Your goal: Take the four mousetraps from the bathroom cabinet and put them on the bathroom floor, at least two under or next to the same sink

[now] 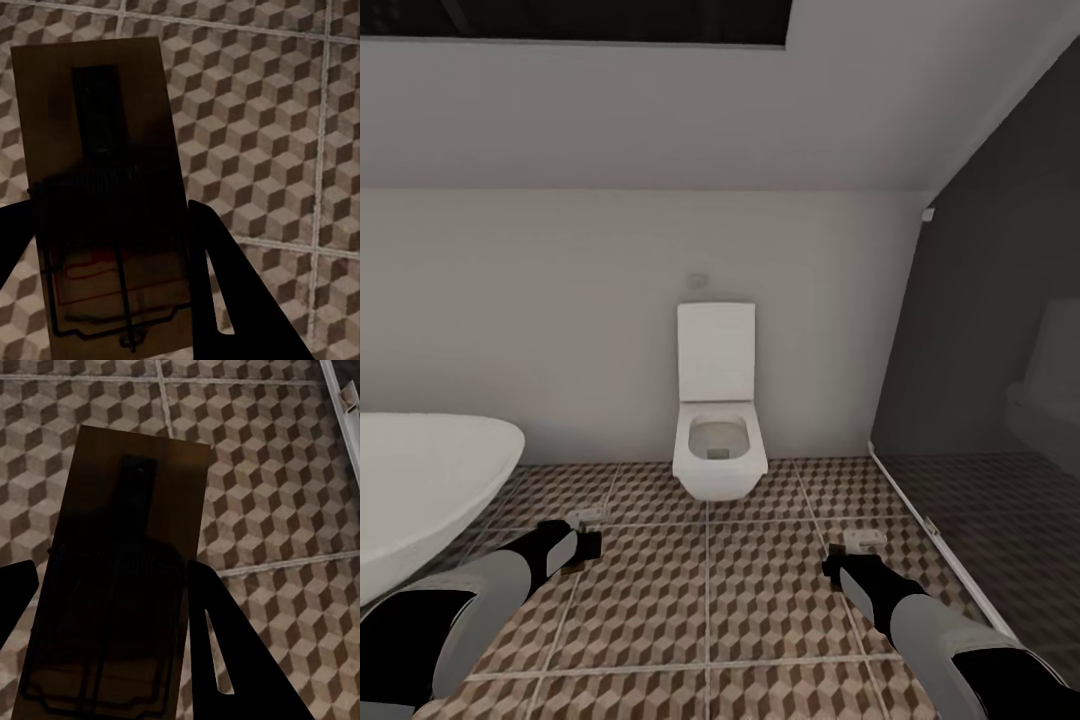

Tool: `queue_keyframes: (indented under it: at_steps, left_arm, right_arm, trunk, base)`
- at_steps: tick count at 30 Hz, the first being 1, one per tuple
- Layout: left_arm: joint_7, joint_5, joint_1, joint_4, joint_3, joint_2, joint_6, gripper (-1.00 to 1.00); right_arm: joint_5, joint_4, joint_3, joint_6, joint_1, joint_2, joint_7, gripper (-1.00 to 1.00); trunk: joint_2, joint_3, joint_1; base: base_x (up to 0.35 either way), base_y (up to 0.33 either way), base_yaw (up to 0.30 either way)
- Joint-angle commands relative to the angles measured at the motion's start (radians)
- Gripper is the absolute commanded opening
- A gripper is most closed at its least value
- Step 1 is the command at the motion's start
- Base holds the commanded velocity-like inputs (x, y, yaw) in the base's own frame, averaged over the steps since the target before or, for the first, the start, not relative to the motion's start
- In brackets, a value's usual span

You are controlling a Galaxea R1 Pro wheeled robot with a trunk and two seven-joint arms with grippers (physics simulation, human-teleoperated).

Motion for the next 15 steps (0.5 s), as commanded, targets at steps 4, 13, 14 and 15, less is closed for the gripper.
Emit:
queue_keyframes:
  at_steps: [4, 13, 14, 15]
  left_arm:
    - [0.001, 0.01, -0.001, -0.001, -0.007, 0.0, 0.004, -1.0]
    - [0.001, 0.01, -0.001, 0.0, -0.007, 0.0, 0.004, -1.0]
    - [0.001, 0.01, -0.001, 0.0, -0.007, 0.0, 0.004, -1.0]
    - [0.001, 0.01, -0.001, 0.0, -0.007, 0.0, 0.004, -1.0]
  right_arm:
    - [-0.007, -0.003, 0.009, 0.007, 0.0, 0.0, -0.006, -1.0]
    - [-0.006, -0.003, 0.009, 0.007, 0.0, 0.001, -0.007, -1.0]
    - [-0.006, -0.003, 0.009, 0.007, 0.0, 0.001, -0.007, -1.0]
    - [-0.006, -0.003, 0.009, 0.007, 0.0, 0.001, -0.007, -1.0]
  trunk:
    - [-0.029, -0.014, 0.015]
    - [-0.092, -0.042, 0.05]
    - [-0.099, -0.045, 0.054]
    - [-0.106, -0.048, 0.057]
  base:
    - [0.0, 0.0, 0.0]
    - [0.0, 0.0, 0.0]
    - [0.0, 0.0, 0.0]
    - [0.0, 0.0, 0.0]
